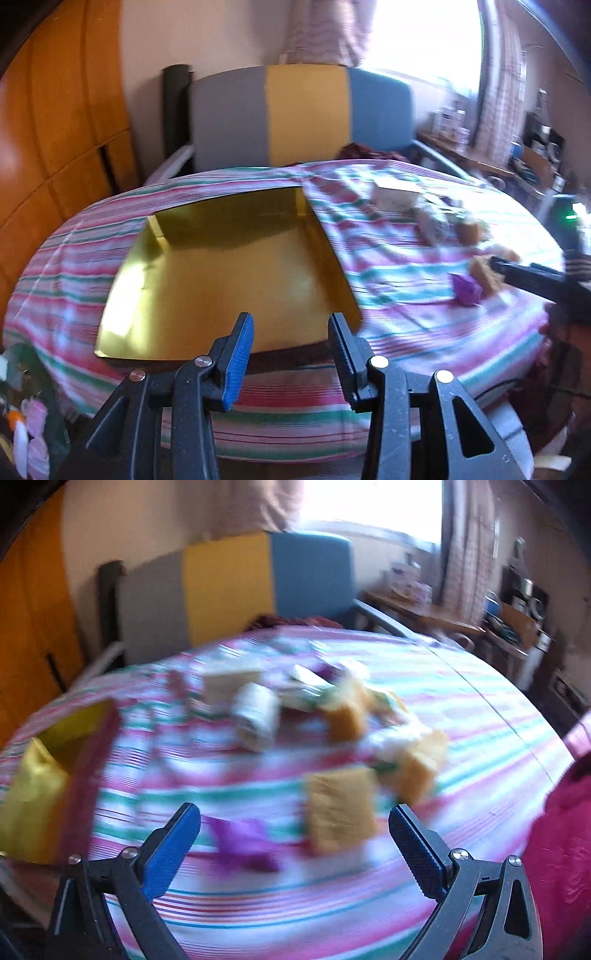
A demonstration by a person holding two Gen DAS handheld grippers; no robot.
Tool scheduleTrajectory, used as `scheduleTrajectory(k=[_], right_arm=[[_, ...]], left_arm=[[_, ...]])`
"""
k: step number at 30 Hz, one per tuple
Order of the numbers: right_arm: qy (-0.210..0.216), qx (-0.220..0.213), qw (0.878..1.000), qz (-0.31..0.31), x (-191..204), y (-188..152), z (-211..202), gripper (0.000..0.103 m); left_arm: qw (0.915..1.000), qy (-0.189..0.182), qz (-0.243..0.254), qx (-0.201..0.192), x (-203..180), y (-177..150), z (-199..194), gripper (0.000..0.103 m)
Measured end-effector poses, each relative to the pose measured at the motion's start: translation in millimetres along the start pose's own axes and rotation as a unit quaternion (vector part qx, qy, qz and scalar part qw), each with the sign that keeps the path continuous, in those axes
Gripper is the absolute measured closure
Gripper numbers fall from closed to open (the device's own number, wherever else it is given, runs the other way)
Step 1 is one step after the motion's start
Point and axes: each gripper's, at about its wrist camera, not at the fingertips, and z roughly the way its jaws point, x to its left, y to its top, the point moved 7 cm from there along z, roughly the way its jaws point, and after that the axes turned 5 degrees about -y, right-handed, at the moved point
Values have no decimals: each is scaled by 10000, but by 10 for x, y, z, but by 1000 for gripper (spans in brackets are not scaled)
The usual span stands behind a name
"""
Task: Organize objects
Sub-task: 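Grasp the purple pouch with the left tool while the right tool grasps a yellow sponge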
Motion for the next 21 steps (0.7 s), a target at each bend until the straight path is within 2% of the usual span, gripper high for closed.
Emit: scheduleTrajectory(k=[1,3,9,11,12,13,18,21], right_arm=[[42,108,9999,-10,-93,-20,70,13],[198,267,9994,-138,-181,-23,189,17],[346,452,9940,-929,-134,14,435,29],[457,678,9921,-951,-129,-23,539,36],[572,847,9910,-863,-136,-57,590,44],[720,1022,9893,-756,-138,-79,640,47],[1001,1464,9816,-715,-193,-27,691,49],[1241,1381,9789,-848,-240,38,641,49]], left_arm=[[9999,-125,36,-3,-61,2,5,61],[9991,-402,103,6,-219,11,22,60],[9920,-1223,240,212,-647,42,94,55],[9899,-1348,320,301,-786,54,122,48],[9887,-1399,367,382,-849,59,153,46],[9867,-1495,401,496,-925,63,194,45],[9820,-1606,473,876,-1157,68,383,45],[9755,-1796,732,1035,-1351,128,525,40]])
